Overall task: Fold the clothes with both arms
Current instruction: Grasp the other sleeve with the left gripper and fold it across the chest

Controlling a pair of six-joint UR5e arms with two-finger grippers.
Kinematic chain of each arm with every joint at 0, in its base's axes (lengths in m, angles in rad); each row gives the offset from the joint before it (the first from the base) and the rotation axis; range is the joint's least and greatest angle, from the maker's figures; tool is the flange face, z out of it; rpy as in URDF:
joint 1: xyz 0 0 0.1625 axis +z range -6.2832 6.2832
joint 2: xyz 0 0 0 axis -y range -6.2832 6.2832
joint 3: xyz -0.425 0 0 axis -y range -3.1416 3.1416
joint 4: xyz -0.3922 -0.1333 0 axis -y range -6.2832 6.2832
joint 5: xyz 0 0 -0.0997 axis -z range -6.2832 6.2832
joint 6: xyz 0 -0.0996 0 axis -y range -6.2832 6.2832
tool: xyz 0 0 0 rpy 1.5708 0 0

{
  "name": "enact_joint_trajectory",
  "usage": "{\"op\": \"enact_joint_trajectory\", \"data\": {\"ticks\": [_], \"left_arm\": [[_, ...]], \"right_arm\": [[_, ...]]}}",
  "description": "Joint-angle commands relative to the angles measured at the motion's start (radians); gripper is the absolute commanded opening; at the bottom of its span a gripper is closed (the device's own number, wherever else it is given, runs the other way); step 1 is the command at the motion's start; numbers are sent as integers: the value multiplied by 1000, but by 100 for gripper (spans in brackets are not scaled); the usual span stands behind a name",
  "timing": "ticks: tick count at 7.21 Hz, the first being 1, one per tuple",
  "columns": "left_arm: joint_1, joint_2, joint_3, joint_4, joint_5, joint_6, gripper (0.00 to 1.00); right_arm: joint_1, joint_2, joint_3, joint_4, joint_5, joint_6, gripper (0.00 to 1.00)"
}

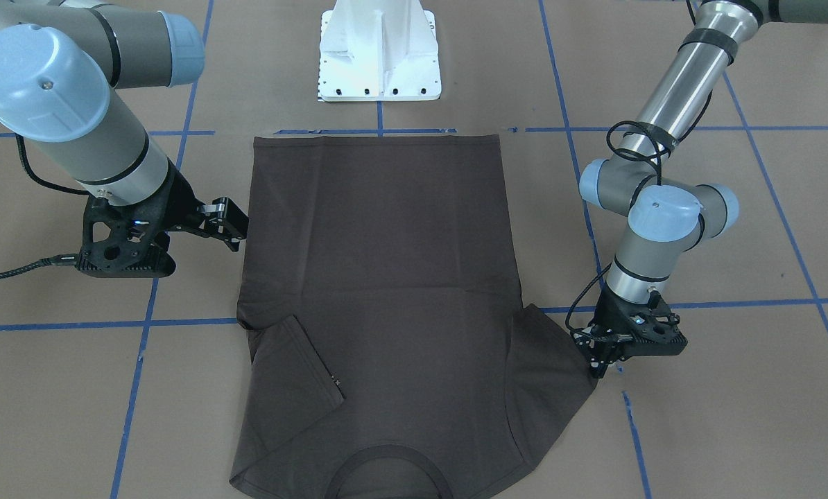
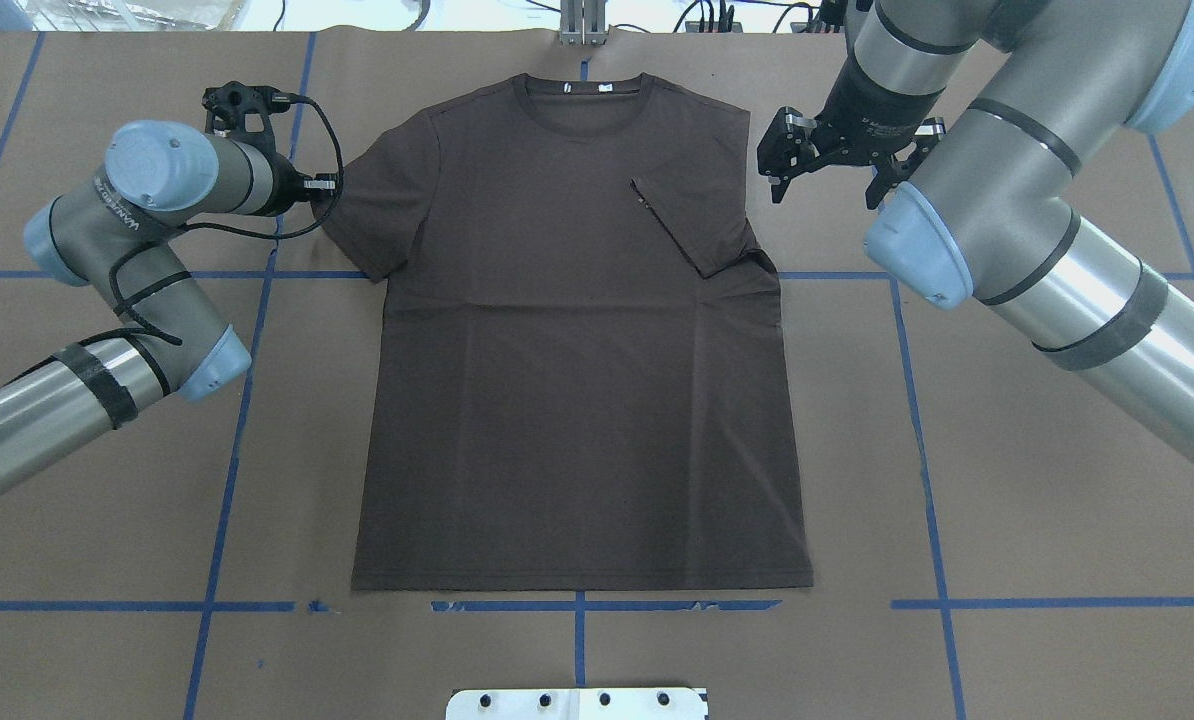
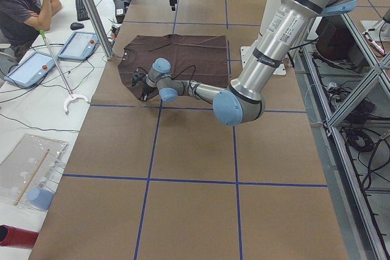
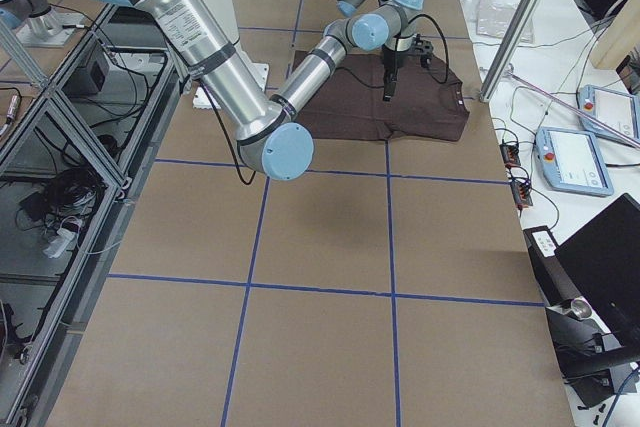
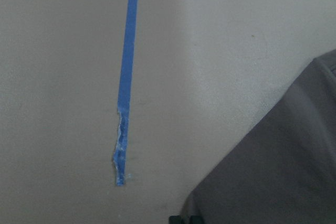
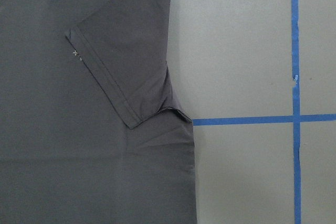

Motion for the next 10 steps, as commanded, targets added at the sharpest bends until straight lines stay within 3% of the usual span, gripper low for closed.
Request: {"op": "enact_joint_trajectory", "data": {"ticks": [1,2,3,6,9,10], "left_arm": [[8,-5,-105,125,-1,-2,0],[26,-24,-170,232,-3,-11,0],[31,-87,-169,271,-3,-30,0],[122,-317,16,272,6,-236,0],[149,-363,110,210,40,-258,0],[149,-373,126,201,40,-258,0]], "right_arm": [[1,-6,3,0,0,0,100],[1,-8,9,0,-2,1,100],[2,-11,11,0,-3,0,100],[2,-17,20,0,-5,-2,100],[5,-110,23,172,-6,1,100],[4,-107,21,172,-6,10,100]]}}
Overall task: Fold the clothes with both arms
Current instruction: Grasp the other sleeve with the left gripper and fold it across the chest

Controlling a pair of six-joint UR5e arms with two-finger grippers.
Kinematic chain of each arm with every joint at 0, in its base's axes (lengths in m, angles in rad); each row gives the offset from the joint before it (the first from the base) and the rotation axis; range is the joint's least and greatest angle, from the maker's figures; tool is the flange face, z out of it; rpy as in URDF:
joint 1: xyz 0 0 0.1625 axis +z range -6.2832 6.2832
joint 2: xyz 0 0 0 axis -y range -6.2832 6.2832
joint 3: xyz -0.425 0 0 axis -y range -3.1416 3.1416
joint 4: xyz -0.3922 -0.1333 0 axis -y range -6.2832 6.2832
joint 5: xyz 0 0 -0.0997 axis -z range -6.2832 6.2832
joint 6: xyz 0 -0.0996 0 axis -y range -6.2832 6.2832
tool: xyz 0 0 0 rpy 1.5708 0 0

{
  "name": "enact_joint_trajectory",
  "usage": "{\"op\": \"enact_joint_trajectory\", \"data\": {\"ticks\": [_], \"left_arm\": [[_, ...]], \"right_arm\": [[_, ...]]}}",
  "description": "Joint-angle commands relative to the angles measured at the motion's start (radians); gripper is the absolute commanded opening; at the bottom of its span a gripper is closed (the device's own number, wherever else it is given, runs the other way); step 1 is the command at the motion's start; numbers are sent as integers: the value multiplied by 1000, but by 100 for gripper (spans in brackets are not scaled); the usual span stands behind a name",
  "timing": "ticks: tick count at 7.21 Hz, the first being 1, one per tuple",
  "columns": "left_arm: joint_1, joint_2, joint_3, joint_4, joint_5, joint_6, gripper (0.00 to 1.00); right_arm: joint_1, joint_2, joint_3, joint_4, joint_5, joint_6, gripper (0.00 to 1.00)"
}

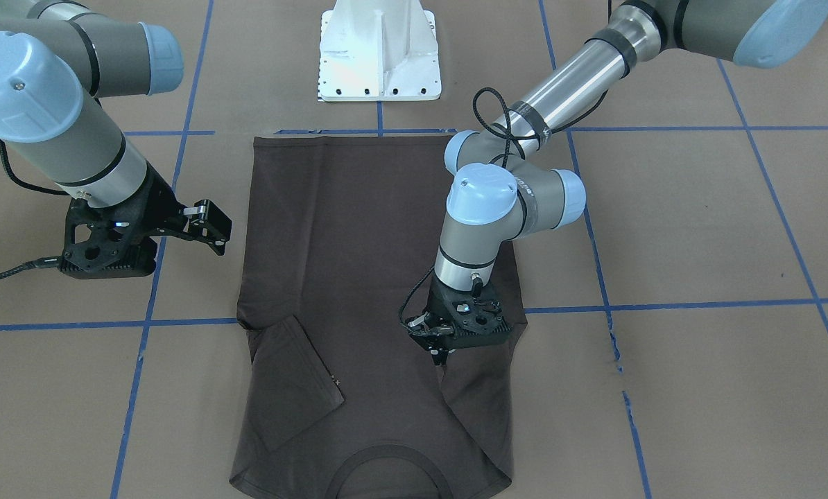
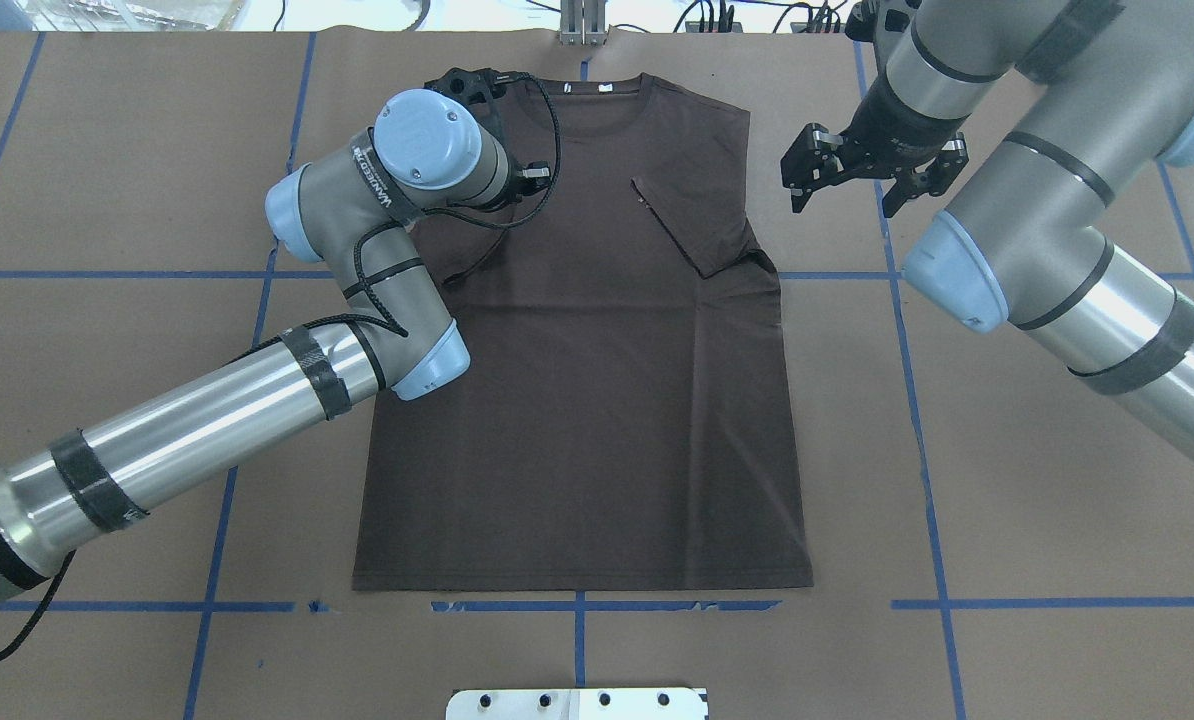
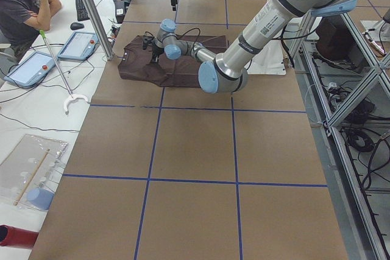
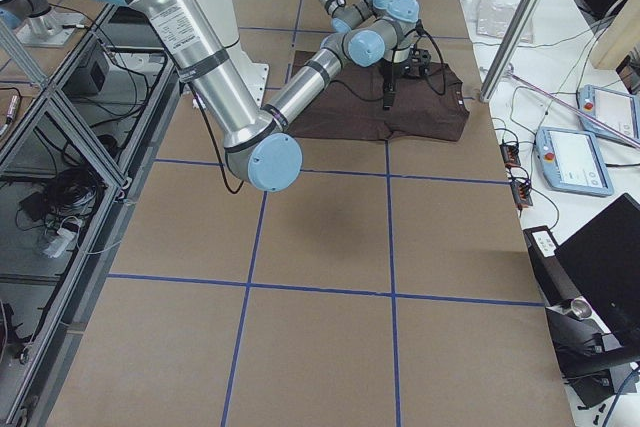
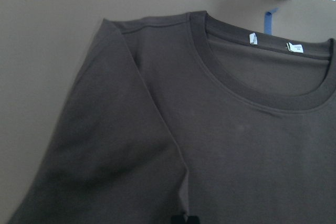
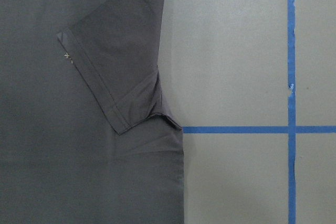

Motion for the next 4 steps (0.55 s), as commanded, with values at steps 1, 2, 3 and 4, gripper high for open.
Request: {"op": "enact_joint_trajectory", "data": {"ticks": [1,2,3,4], "left_arm": [[3,-26,32,-25,5,-4,0],[3,-33,32,-25,5,-4,0],[2,-30,32,-25,4,7,89],[2,-27,24,-25,4,10,100]], "right_arm": [[-1,-11,-1,29,1,10,100],[-1,-10,-1,29,1,12,100],[-1,-7,1,29,3,15,100],[-1,-5,4,27,3,15,100]]}}
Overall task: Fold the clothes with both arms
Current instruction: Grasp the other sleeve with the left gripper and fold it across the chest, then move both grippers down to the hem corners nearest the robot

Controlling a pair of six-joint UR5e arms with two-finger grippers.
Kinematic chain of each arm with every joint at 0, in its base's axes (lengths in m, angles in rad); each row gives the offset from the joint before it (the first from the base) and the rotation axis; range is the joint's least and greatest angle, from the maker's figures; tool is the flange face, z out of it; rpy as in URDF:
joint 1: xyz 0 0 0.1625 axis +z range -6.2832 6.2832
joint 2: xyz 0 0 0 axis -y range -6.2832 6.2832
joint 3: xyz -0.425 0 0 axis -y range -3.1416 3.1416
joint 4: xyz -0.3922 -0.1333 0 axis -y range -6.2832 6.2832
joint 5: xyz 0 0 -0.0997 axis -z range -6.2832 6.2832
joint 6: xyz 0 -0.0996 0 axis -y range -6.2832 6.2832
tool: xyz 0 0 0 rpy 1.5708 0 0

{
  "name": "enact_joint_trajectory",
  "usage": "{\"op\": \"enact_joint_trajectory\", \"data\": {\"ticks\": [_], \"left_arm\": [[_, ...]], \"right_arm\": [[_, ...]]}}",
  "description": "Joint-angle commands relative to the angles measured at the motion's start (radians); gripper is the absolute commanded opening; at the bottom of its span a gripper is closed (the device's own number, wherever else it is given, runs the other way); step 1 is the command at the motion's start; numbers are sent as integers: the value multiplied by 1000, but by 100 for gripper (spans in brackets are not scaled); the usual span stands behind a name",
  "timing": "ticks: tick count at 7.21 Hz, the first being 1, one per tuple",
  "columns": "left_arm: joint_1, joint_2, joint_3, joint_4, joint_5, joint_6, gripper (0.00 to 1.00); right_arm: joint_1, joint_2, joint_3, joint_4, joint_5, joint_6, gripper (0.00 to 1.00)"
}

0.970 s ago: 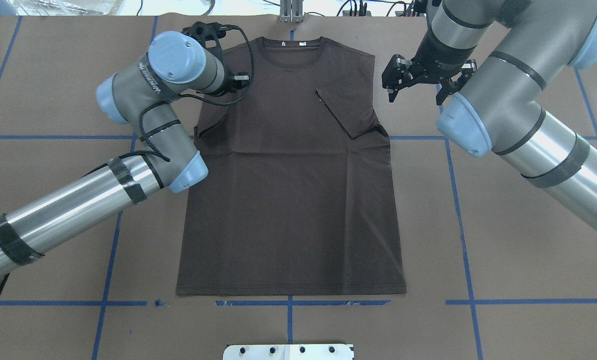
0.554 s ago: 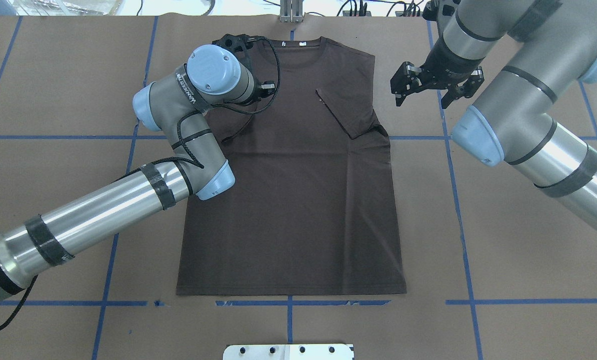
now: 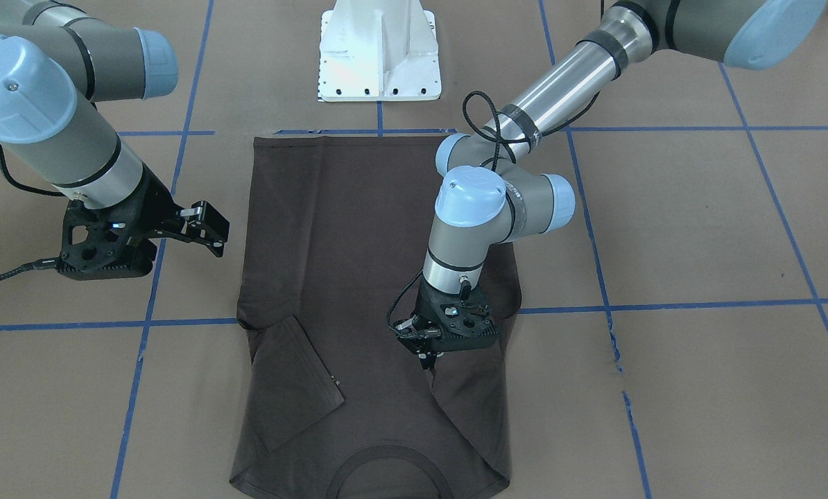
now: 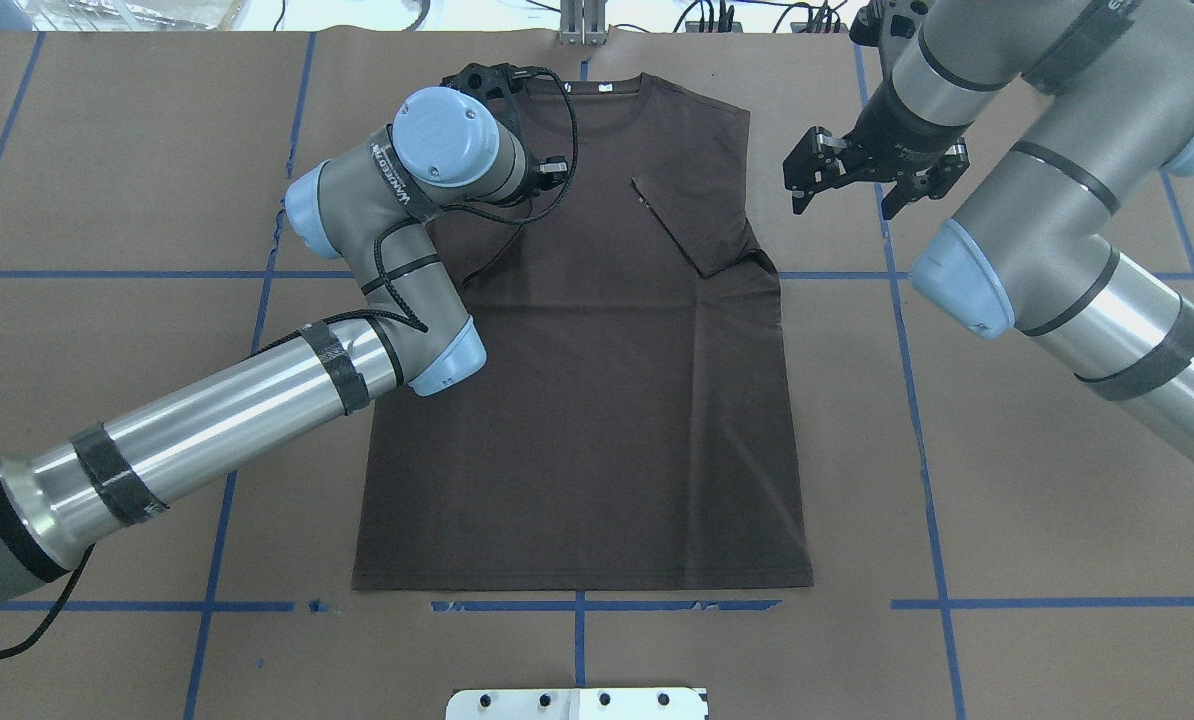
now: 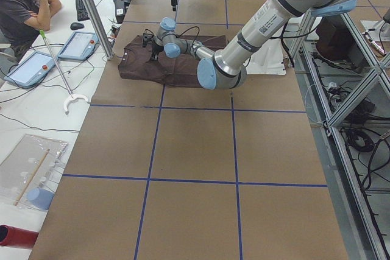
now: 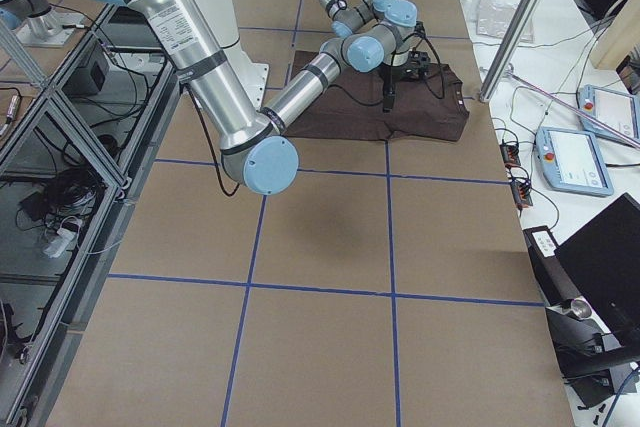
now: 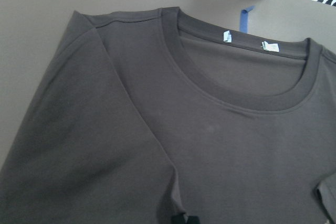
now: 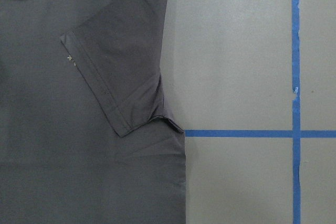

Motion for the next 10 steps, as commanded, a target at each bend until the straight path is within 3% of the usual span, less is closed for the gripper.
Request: {"op": "enact_joint_trajectory", "data": {"ticks": [1,2,3,5,6,7,9,10], "left_arm": [[-2,5,-22,2,-8,18,100],[-4,49,-107,33,-43,61,100],[-5,151,-260,80,-100,84,100],[-1,352,-631,262,-151,96,100],[4,415,-765,316,-163,172,100],[11,492,-863,349,-162,182,100],[106,684,-1034,343,-128,192,100],[120,695,-1039,346,-116,181,100]], "right_arm": [[-2,-2,20,-1,-1,21,100],[-21,-8,59,-5,-5,91,100],[-76,-30,130,-9,-59,180,100],[-278,-138,306,-2,-239,324,100],[-386,-171,369,1,-334,432,100],[-502,-198,406,2,-445,518,100],[-662,-246,417,4,-530,632,100],[-748,-321,420,105,-617,664,100]]}}
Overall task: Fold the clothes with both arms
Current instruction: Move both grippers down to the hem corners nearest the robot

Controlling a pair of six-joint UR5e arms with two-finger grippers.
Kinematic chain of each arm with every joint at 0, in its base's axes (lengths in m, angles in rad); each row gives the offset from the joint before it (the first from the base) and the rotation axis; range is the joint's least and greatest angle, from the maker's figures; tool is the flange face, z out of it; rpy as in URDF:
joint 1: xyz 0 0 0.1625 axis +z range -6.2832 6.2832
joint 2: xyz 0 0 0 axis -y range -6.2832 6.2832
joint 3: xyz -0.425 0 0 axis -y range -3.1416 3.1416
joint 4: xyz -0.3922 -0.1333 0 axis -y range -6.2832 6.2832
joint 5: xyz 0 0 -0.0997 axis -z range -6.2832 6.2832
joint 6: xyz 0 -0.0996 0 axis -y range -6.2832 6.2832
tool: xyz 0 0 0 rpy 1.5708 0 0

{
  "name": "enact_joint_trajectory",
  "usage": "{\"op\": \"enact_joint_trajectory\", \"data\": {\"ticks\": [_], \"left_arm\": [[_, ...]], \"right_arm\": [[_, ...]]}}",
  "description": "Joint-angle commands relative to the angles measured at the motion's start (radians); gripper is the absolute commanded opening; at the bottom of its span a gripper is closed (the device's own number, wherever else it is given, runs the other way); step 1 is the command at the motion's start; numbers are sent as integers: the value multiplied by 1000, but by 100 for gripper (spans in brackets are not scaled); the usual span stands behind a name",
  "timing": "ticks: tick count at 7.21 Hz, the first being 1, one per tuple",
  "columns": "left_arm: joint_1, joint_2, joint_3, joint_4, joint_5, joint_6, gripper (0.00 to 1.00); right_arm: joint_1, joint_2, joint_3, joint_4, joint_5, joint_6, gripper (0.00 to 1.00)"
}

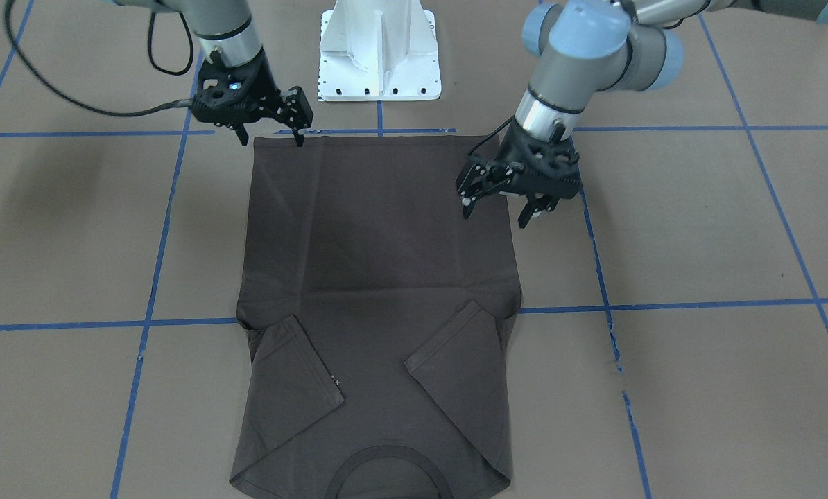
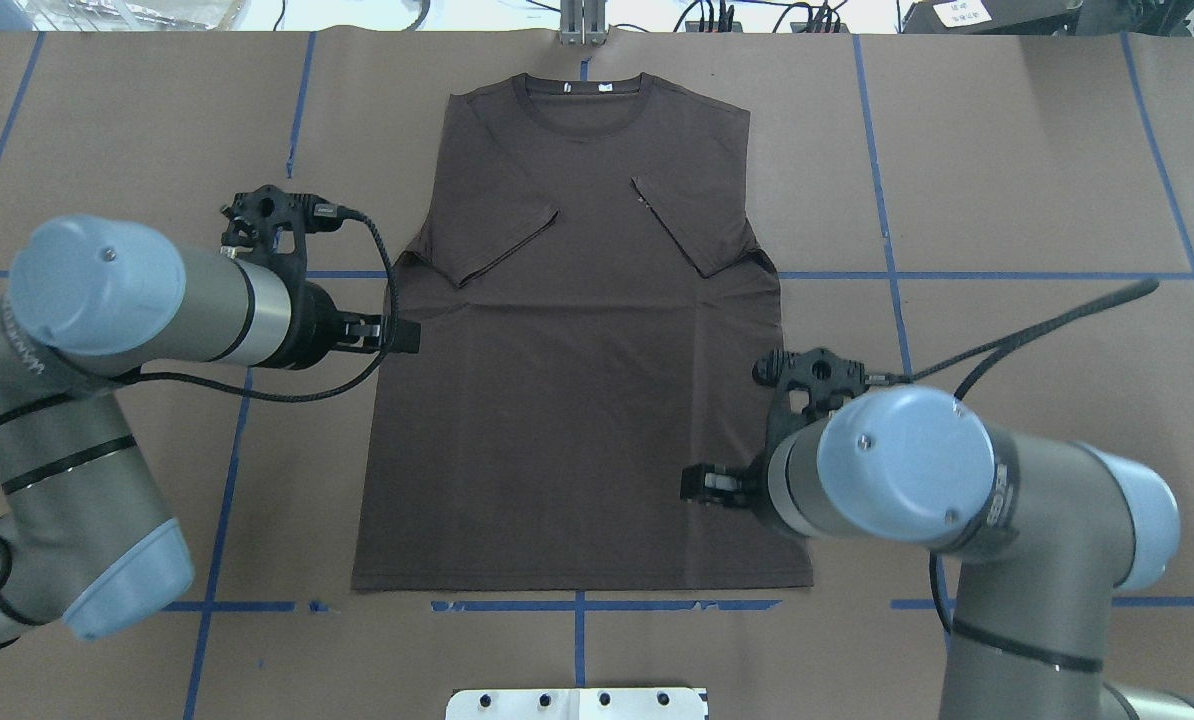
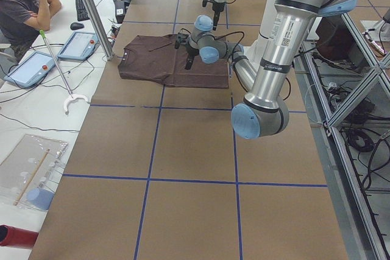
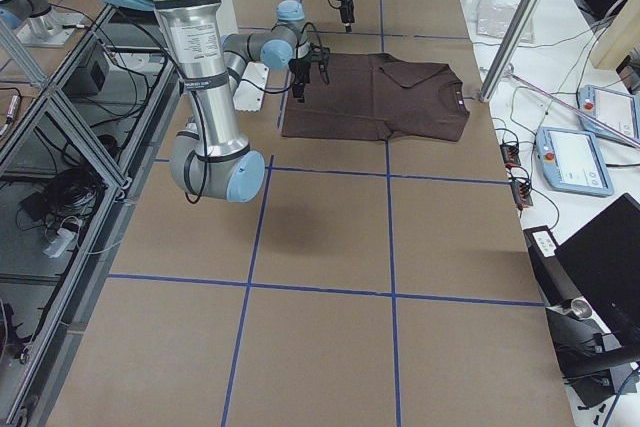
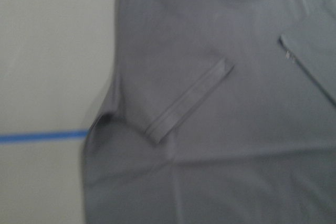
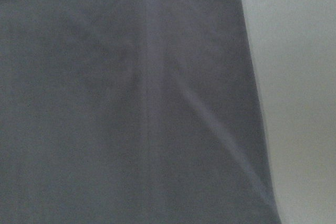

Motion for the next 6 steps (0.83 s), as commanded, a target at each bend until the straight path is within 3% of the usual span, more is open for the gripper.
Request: {"op": "enact_joint_trajectory", "data": {"ticks": [1,6], "left_arm": [[36,54,-40,6,15,-6,100],[45,44,-28,3,12,-7,100]], "right_arm": [[-153,-163,6,227,-144,98,100],[-95,-169,-68,232,-82,103,100]]}}
